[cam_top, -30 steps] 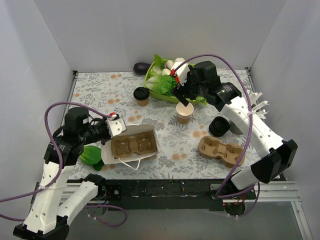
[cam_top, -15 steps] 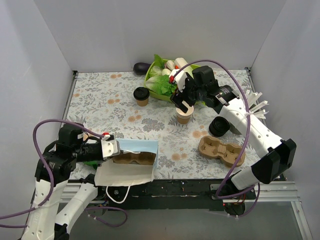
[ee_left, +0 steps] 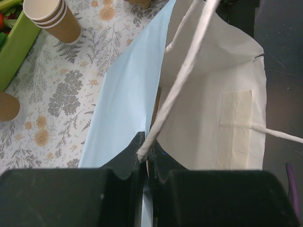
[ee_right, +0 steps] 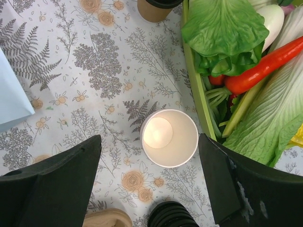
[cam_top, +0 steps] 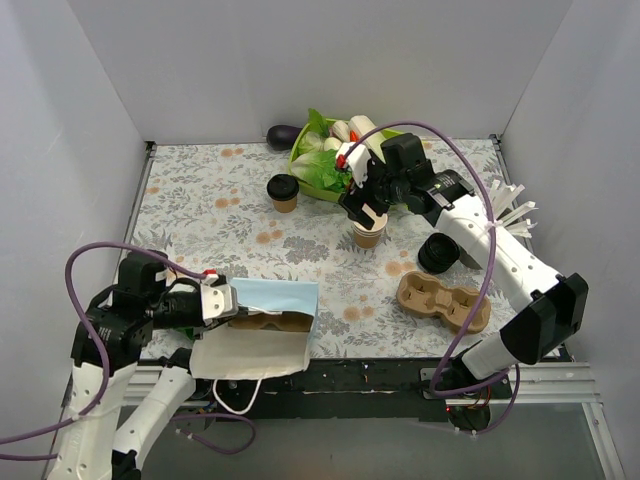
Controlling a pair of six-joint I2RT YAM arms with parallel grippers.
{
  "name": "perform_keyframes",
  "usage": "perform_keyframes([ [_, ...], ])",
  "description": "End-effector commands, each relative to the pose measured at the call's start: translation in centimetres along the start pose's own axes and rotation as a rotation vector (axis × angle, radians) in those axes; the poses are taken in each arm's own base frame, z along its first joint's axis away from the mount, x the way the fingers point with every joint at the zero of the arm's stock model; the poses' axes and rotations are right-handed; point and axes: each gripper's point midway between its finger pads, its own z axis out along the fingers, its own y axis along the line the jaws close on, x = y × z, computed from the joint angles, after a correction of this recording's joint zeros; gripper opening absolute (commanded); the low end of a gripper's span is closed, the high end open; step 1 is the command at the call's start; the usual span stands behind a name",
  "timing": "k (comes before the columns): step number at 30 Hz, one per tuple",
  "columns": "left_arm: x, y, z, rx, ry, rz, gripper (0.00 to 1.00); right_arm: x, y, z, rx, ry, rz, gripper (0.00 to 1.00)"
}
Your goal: Pack the takeout coffee
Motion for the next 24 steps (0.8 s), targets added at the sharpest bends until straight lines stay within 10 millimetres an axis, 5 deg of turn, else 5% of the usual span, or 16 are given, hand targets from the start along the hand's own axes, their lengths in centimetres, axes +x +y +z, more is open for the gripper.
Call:
perform_keyframes([
  [1,-0.2,3.1,0.5,-0.096,0.019,-0.165,0.00,-1.5,0.1,0.2,-0.029,-0.031,0.000,0.91],
  [4,-0.9,7.3,1.6,-0.160,0.044,-0.339,0.00,-1.7,0.2,0.7,-0.048,-0.036,-0.002,0.92],
  [11,-0.6,12.2,2.7,-0.274,0.105,-0.612,0.00,-2.4,0.6,1.4,-0.088,-0.060,-0.004,0.92],
  [24,4.2,18.7,-4.2,-0.826,0.366,-0.602,0.00,-3.0,0.3,3.5,-0.137,-0.089,0.013,0.93],
])
